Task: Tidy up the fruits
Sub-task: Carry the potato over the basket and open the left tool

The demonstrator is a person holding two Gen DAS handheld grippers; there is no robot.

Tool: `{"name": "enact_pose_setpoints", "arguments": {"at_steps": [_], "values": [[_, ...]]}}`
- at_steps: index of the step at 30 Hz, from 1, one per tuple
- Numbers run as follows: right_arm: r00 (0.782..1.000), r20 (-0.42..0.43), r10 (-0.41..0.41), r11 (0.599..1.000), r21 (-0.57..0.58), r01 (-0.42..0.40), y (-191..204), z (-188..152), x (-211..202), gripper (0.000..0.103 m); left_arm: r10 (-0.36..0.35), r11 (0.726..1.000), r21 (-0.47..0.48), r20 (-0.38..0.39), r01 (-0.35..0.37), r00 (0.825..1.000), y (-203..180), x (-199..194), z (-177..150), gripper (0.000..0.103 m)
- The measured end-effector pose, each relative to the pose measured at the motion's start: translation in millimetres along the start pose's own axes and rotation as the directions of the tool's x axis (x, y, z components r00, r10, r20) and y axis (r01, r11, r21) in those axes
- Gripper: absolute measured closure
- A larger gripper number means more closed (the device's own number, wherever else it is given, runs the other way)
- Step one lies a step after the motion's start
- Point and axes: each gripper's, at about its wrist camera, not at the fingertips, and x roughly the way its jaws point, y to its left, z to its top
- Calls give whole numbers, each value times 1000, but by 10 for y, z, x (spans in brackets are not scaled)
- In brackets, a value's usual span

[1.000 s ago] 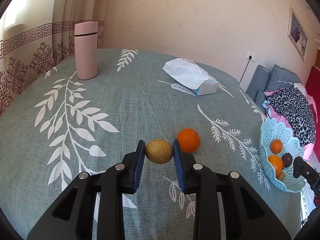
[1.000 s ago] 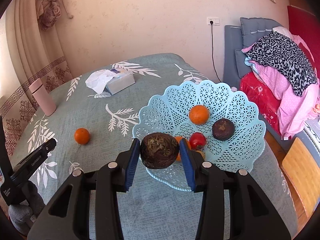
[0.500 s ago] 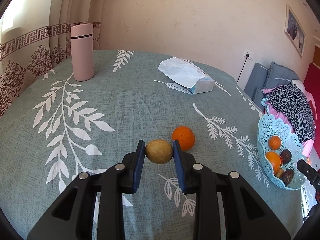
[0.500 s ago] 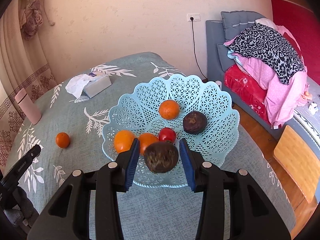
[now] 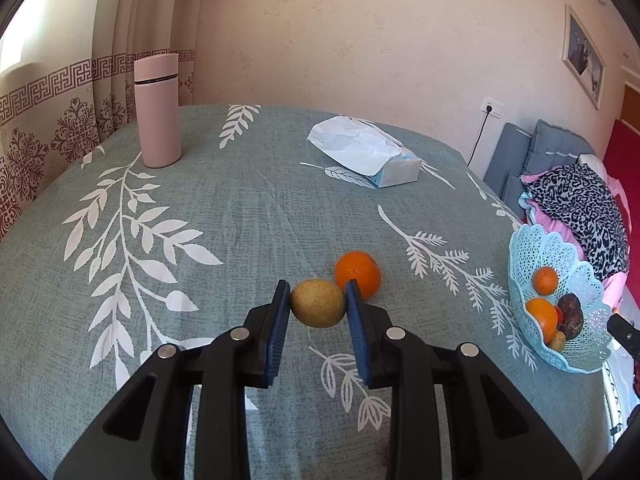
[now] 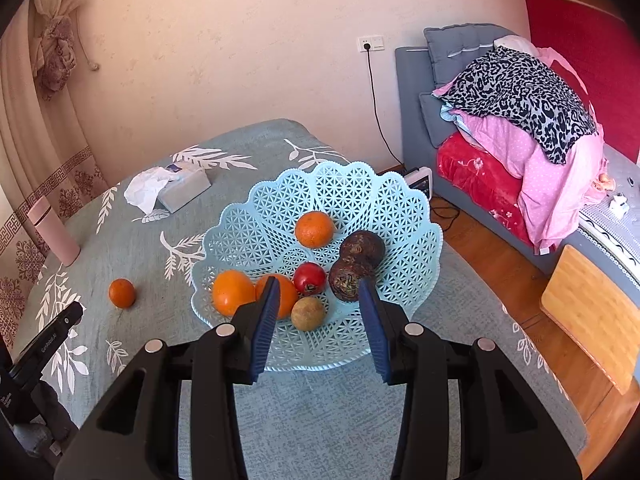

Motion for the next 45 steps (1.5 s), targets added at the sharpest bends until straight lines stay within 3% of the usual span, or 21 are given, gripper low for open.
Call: {"name": "enact_pose_setpoints", "arguments": {"at_steps": [9, 16, 26, 45], "values": [[999, 37, -15, 999, 37, 13, -269, -21, -177, 61, -30, 999, 22, 6, 30, 1000, -103, -49, 28, 74], [999, 51, -15, 998, 63, 12, -445, -67, -261, 61, -114, 990, 80, -9, 115, 993, -420, -194, 7, 74], [999, 35, 5, 995, 104, -9, -668, -149, -218, 61, -251, 953, 160, -69, 259, 966, -1057, -318, -57, 74], [999, -39, 25, 985, 173, -18, -1044, -381, -20, 61, -385, 858, 284, -194, 427, 902, -2102, -189, -205, 74]]}}
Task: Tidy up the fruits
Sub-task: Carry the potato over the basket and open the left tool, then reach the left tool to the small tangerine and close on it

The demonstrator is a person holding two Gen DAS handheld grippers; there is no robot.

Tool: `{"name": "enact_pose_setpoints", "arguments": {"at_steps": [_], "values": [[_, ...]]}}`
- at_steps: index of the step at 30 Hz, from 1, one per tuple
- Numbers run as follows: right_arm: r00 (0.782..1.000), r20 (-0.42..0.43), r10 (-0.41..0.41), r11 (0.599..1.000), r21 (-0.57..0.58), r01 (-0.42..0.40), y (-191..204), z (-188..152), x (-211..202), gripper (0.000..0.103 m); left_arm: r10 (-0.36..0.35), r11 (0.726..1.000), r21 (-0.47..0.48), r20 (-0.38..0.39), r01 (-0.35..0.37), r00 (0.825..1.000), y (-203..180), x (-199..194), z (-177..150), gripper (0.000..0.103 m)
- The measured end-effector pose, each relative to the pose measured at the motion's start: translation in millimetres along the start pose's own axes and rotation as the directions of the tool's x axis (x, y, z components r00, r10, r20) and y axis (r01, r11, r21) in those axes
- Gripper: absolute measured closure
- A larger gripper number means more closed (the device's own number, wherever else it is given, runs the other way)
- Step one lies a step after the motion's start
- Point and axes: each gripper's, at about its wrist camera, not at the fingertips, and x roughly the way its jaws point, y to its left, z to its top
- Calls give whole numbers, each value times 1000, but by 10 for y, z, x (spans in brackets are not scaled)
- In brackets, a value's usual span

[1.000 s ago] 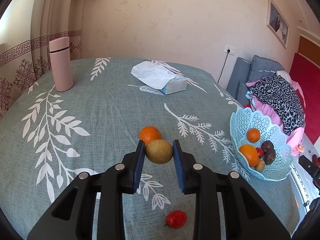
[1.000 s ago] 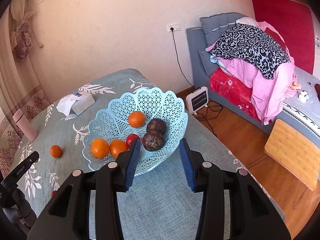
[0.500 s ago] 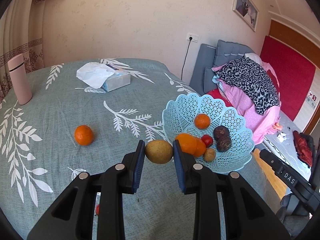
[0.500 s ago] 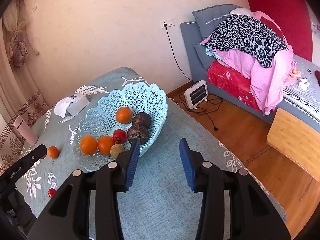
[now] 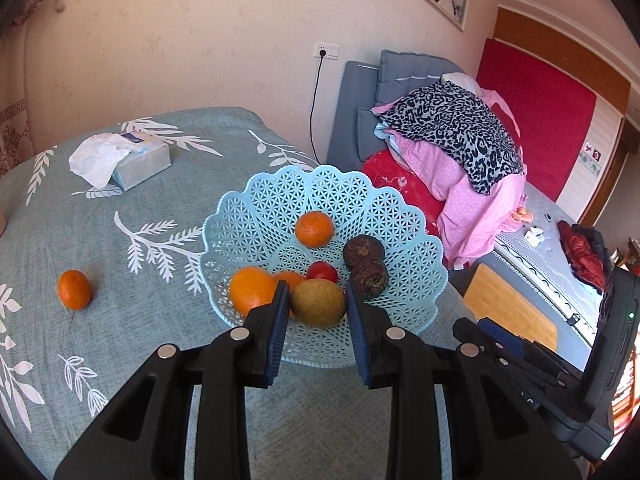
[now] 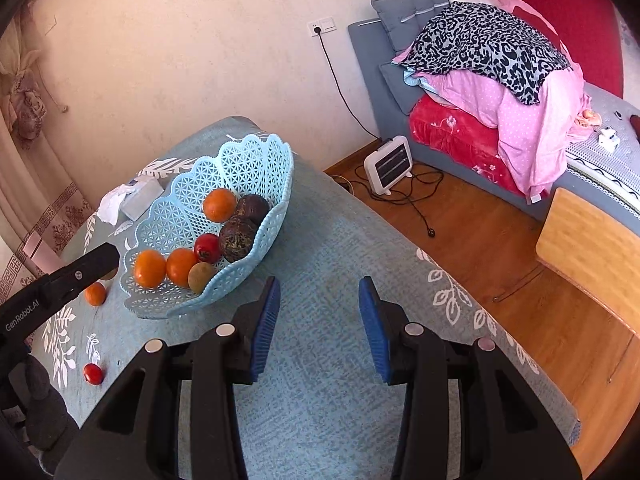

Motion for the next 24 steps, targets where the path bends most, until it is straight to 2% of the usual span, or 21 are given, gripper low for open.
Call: {"name": "enact_pose_setpoints", "arguments": {"at_steps": [6, 7, 8, 9, 15, 24], "values": [[1000, -10, 0, 1000, 3, 0, -17, -16, 17, 61, -39, 999, 10, -29, 40, 999, -120, 172, 23, 74], [1000, -10, -1, 1000, 2, 1, -17, -18, 15, 61, -39, 999, 8, -31, 39, 999, -120, 183, 19, 73], [1000, -10, -1, 1000, 2, 1, -21, -17, 16, 61, -37, 999, 4, -31, 38, 999, -113, 185, 13, 68], [1000, -10, -1, 1000, 2, 1, -21, -18, 16, 61, -35, 999, -2, -29, 35, 999, -102, 185, 13, 61], [1000, -14, -1, 1000, -5, 1, -18, -28, 19, 61, -16, 999, -48, -18, 15, 1000, 91, 86, -13, 52], [1000, -27, 15, 999, -32, -16, 100, -91, 17, 61, 58, 991, -119, 8, -57, 998, 463, -116, -47, 48]]}}
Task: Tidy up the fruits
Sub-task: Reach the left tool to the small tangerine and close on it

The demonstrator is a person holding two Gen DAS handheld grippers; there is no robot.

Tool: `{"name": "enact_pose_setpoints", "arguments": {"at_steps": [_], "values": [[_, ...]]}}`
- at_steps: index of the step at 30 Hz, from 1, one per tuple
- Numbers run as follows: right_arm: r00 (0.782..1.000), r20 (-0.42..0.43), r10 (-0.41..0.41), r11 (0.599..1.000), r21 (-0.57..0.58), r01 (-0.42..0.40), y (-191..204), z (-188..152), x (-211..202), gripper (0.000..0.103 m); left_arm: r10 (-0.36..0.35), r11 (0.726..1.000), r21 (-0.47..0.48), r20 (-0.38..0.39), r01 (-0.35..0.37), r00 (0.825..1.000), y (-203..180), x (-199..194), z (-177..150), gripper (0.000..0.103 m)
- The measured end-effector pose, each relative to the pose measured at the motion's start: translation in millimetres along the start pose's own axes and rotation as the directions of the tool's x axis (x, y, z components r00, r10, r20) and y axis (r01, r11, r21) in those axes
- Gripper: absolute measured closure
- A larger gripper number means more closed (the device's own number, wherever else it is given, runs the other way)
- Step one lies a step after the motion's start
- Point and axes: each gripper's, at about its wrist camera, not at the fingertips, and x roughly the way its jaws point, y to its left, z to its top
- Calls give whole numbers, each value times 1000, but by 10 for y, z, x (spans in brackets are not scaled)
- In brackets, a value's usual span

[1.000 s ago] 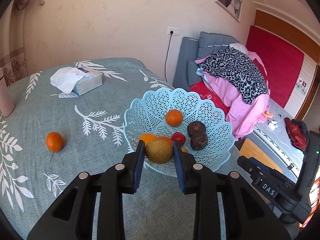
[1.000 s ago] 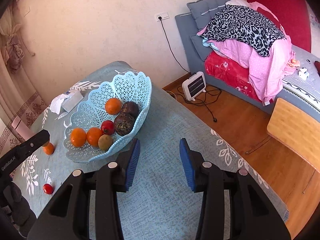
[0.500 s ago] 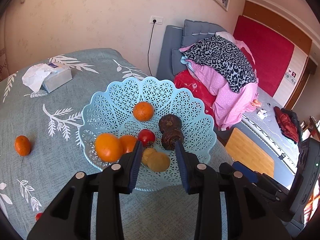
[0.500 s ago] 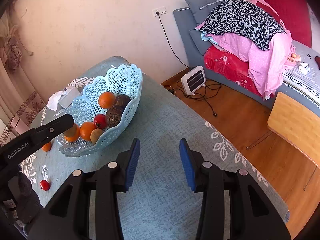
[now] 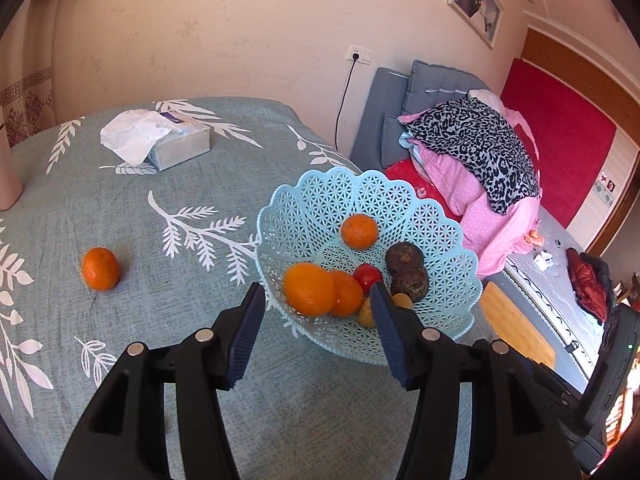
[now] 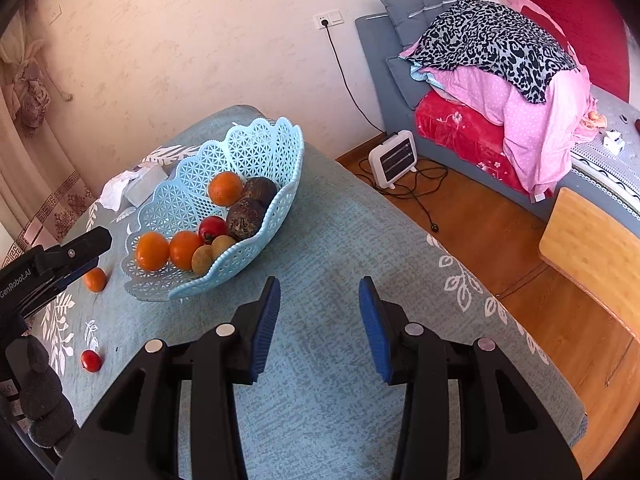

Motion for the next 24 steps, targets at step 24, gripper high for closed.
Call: {"name": "enact_pose_setpoints", "arguments": {"at_steps": [24], "values": [[995, -81, 56, 994, -94, -63, 449, -244, 72, 61, 228, 956, -188, 2, -223, 974, 1283, -199, -43, 48]]}}
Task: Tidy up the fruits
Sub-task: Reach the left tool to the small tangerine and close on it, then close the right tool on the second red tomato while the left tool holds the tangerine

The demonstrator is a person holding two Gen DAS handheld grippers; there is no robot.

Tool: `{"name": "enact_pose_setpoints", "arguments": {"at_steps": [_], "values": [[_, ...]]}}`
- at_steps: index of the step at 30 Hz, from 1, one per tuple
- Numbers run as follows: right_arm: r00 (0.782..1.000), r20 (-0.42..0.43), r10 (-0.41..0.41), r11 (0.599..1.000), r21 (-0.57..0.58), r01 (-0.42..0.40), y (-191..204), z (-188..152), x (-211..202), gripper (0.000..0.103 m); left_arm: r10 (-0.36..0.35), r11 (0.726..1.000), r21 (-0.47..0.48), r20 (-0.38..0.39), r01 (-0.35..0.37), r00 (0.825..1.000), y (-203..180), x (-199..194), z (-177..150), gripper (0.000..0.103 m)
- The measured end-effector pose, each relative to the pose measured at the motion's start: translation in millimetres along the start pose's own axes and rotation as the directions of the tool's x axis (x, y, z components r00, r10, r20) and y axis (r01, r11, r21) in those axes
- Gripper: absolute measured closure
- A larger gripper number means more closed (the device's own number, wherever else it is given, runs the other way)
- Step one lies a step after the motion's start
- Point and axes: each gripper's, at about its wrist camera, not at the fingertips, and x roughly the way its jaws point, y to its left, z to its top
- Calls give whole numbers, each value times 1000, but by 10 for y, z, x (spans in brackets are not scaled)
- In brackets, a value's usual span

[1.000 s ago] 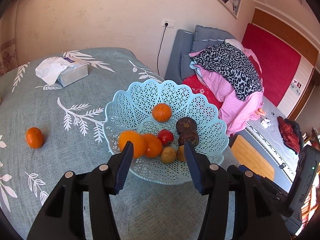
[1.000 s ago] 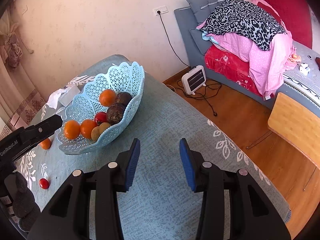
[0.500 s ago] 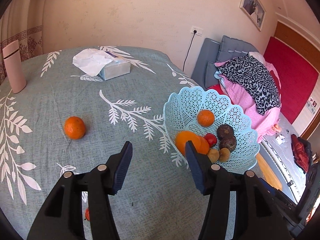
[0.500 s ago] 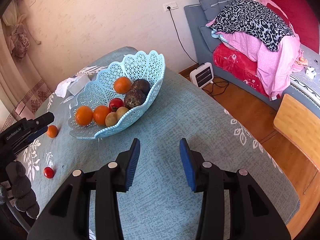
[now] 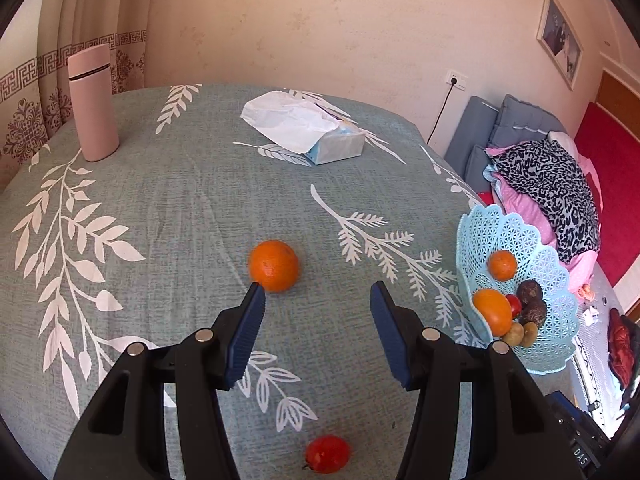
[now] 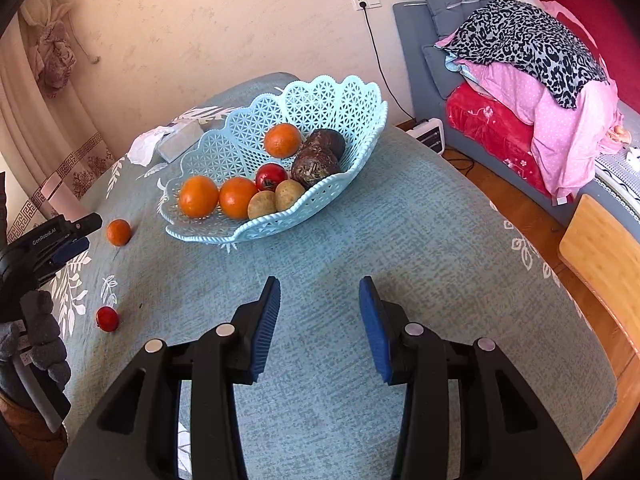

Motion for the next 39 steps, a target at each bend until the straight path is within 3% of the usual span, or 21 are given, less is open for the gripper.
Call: {"name": "enact_pose_setpoints", "arguments": {"at_steps": [8, 16, 21, 29, 35, 39], "values": [[1000, -12, 6, 999, -41, -6, 165, -19, 36, 61, 40, 999, 26, -47, -38, 998, 110, 227, 94, 48], [1000, -11, -1, 993, -115, 0, 345, -63, 40, 61, 0, 1000, -8, -117, -1, 993, 192, 550, 185, 50], [1000, -20, 5, 989, -147, -8, 459, -83, 59, 61, 4, 1000, -20, -125, -7, 992, 259, 645, 205, 66], [998, -43, 39, 976, -214, -47, 742, -79, 100, 61, -46, 997, -70, -101, 39, 994, 398, 499, 165, 67], [990, -91, 109, 948, -289, -131, 1119, -92, 168, 61, -34, 995, -94, -20, 32, 999, 495, 233, 209, 67], [973, -158, 168, 922, -325, -212, 1405, -134, 284, 61, 7, 995, -99, 23, -5, 1000, 549, 128, 217, 67]]}}
